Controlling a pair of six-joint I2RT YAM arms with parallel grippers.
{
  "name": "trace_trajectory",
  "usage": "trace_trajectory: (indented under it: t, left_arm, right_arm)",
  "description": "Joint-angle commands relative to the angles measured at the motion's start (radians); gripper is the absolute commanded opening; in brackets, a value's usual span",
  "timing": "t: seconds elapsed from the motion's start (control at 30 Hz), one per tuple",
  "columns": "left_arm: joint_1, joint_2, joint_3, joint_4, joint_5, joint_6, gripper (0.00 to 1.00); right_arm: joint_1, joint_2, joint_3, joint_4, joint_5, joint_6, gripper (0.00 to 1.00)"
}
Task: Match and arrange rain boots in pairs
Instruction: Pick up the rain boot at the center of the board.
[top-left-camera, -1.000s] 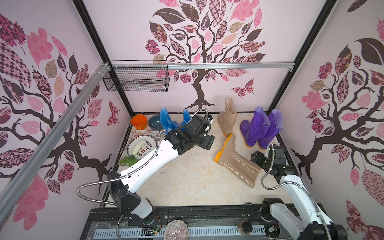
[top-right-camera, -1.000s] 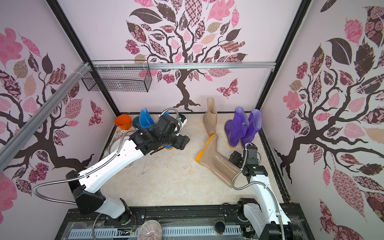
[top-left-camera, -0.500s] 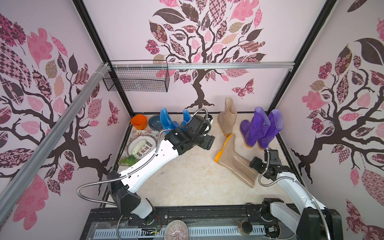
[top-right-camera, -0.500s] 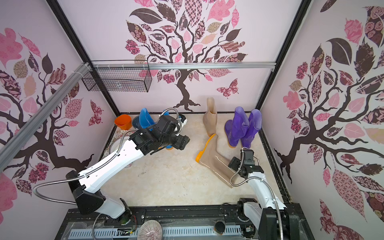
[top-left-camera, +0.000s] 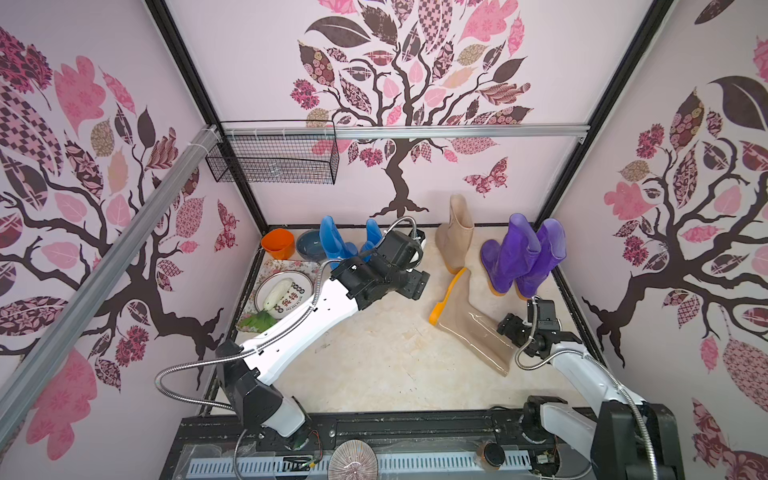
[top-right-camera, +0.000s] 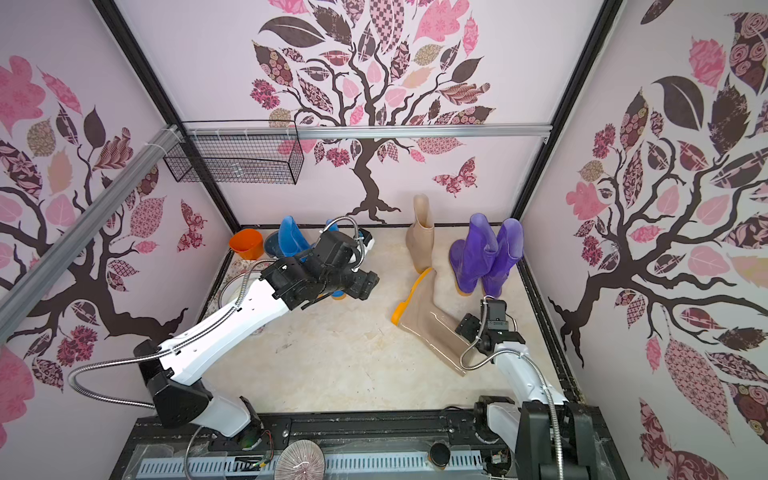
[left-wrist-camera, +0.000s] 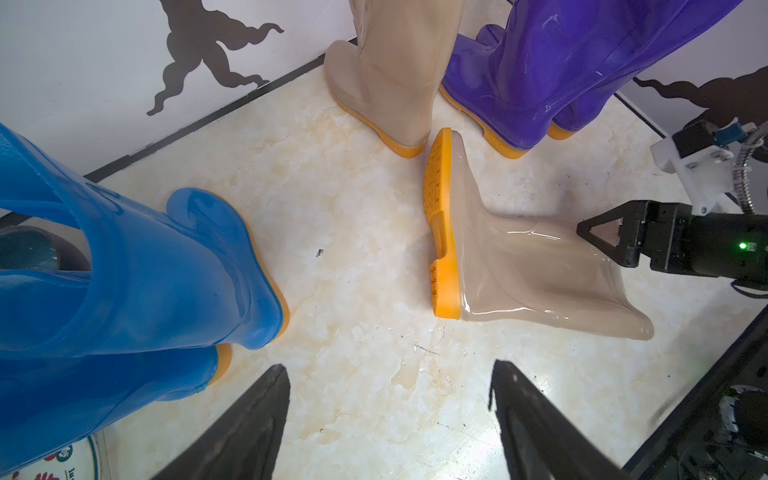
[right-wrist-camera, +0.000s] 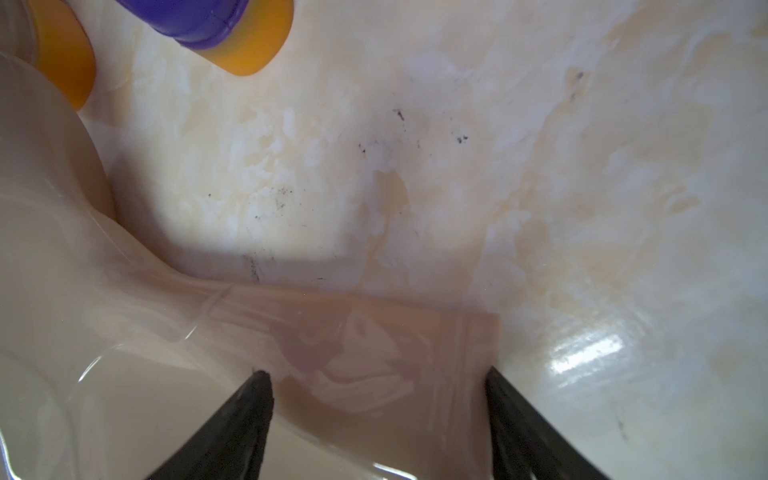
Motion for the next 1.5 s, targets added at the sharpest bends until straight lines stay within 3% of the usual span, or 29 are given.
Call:
trace_trajectory:
  t: [0.0,0.4,0.67,0.77,1.0,1.2,1.47]
  left_arm:
    - [0.001,-0.002,-0.004,0.004,-0.018,0.008,0.80]
    - [0.001,0.012,0.006,0.006,-0.015,0.001,0.80]
    - [0.000,0.021,0.017,0.013,-0.016,0.005,0.80]
    - [0.001,0.023,0.018,0.019,-0.016,0.007,0.80]
    - [-0.001,-0.019,-0.057,0.120,0.019,0.027,0.79]
    - [-0.020,-0.142,-0.256,0.369,0.101,0.088,0.79]
    - [-0.176,-0.163,-0.355,0.483,0.013,0.279,0.81]
  right_arm:
    - [0.003,-0.012,0.039,-0.013,-0.029,0.015,0.79]
    - [0.002,-0.028,-0.027,0.143,-0.114,0.041,0.62]
    - [0.003,-0.086,-0.001,0.125,-0.116,-0.003,0.14]
    - [0.003,-0.111,0.001,0.138,-0.161,-0.003,0.01]
    - [0.006,-0.144,0.167,0.049,-0.278,0.095,0.00]
    - [0.022,-0.121,0.342,-0.067,-0.347,0.230,0.00]
    - [0.050,-0.133,0.430,-0.078,-0.389,0.376,0.00]
